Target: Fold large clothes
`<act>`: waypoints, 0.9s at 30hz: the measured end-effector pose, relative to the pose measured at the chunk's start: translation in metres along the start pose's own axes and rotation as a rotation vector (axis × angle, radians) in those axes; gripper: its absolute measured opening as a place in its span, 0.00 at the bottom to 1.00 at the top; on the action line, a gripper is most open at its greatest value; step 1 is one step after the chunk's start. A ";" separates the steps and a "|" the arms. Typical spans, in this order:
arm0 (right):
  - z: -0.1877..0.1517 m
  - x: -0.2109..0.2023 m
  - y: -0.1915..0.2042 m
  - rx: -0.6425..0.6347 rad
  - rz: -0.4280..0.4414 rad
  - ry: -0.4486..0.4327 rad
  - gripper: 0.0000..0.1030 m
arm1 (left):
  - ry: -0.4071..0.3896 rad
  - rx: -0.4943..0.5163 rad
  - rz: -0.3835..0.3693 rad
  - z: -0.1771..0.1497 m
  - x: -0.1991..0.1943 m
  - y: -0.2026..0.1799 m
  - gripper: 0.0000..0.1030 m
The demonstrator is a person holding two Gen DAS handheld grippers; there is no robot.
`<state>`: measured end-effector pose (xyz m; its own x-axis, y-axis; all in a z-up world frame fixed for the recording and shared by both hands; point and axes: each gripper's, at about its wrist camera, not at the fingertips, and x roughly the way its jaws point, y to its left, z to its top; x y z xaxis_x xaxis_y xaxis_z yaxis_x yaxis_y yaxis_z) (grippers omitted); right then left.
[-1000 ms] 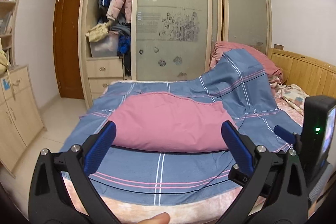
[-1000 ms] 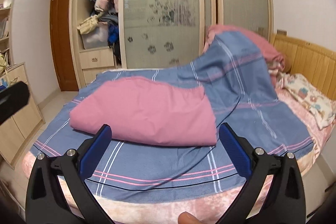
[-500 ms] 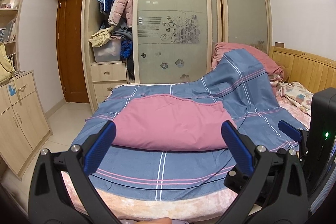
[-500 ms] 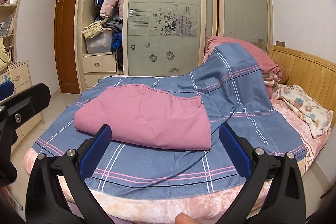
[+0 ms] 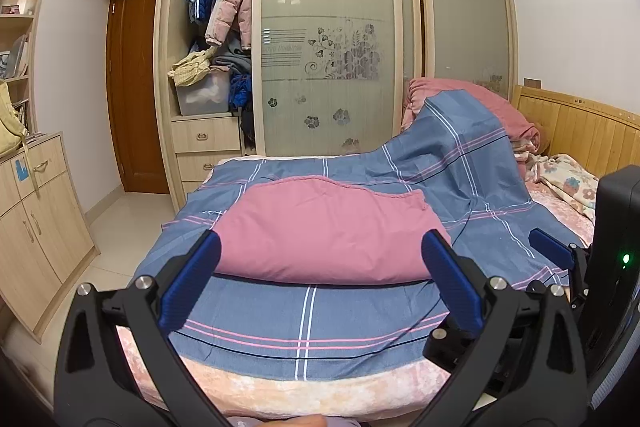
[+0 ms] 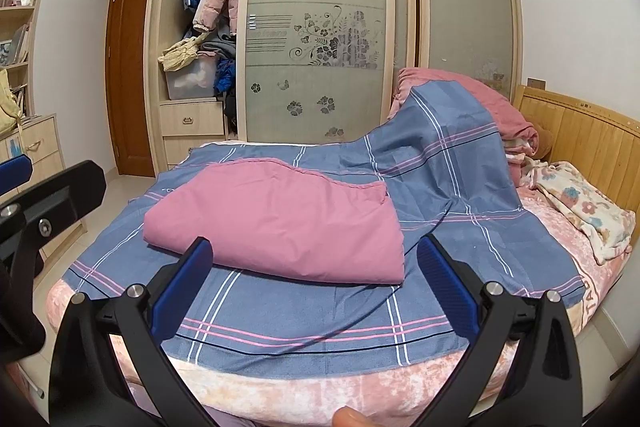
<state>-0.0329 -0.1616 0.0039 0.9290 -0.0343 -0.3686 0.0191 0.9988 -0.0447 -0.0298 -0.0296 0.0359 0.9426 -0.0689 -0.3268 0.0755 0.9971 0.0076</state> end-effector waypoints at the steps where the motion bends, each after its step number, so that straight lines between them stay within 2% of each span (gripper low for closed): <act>1: 0.000 -0.001 0.000 -0.003 -0.004 -0.002 0.99 | 0.001 0.000 0.000 0.000 0.000 0.000 0.98; 27: -0.002 0.001 0.000 -0.001 0.015 0.017 0.99 | 0.023 -0.003 -0.005 -0.001 0.005 0.002 0.98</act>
<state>-0.0327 -0.1616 0.0019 0.9228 -0.0203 -0.3848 0.0053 0.9992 -0.0400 -0.0251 -0.0277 0.0332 0.9346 -0.0731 -0.3481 0.0792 0.9969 0.0032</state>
